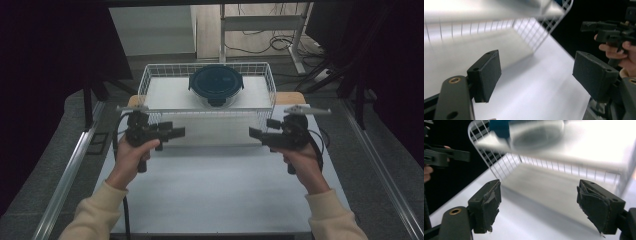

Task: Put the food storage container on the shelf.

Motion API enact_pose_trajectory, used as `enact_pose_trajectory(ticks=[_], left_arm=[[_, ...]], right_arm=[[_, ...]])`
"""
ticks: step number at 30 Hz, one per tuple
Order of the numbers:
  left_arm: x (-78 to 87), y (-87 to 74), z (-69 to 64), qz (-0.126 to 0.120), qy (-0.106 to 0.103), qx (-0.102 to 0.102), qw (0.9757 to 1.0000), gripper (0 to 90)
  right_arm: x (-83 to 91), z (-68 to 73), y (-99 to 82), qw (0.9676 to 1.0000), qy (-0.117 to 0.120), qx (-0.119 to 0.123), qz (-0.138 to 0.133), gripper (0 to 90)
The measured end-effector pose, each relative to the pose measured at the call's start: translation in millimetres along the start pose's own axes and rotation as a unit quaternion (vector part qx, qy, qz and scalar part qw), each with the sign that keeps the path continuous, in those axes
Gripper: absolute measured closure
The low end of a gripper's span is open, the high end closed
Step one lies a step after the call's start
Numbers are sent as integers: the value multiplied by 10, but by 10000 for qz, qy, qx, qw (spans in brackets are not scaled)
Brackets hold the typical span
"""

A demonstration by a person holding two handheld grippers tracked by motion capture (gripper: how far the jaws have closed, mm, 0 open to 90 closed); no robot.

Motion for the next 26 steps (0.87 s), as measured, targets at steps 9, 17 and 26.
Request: enact_pose_trajectory(ticks=[9,17,26], left_arm=[[4,-720,211,324,425,-146,9985,215],[-47,-1177,318,736,692,-198,9947,220],[0,-1279,328,737,809,-250,9937,219]], right_arm=[[250,-223,-907,9986,-221,-55,486,195],[320,-383,-1417,9961,-408,-110,777,197],[341,-397,-1413,9969,-475,-54,621,188]])
Point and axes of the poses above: each handheld gripper's, and its own axes: x roughly backward along the jaws, y roughly out of its top, z roughly to its left, the point moved 10 cm from there along -x, roughly forward along the jaws, and after that the axes turned 8 degrees about -z, right-handed, at the moved point
